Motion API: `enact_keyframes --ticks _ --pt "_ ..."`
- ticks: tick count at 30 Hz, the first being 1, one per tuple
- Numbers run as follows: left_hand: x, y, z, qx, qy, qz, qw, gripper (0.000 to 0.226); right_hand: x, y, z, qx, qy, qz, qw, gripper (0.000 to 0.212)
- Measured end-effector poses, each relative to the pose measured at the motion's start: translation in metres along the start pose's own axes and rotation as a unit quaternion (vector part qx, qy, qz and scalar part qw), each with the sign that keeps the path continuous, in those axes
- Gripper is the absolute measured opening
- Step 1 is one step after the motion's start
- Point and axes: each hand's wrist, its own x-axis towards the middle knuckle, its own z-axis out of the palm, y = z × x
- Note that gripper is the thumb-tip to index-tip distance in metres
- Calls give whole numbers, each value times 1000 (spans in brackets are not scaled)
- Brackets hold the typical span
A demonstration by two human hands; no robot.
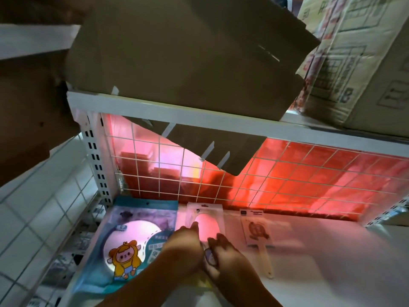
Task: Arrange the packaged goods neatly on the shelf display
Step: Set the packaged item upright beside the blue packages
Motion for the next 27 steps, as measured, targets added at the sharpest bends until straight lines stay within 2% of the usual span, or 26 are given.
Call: enact_keyframes --ticks 5,11,16,27 --pt "-3 3 -9 -15 -29 -2 999 64 5 14 0 -3 -18 1 1000 74" --pt "-19 -5 -7 -94 47 22 994 56 1 16 0 -5 -9 -7 1000 72" --pt "-20 -2 -13 -104 49 24 993 59 -4 15 -3 1 2 -37 999 67" --pt "-22 2 -7 -78 69 -3 995 49 -15 23 -10 26 -26 -82 996 92"
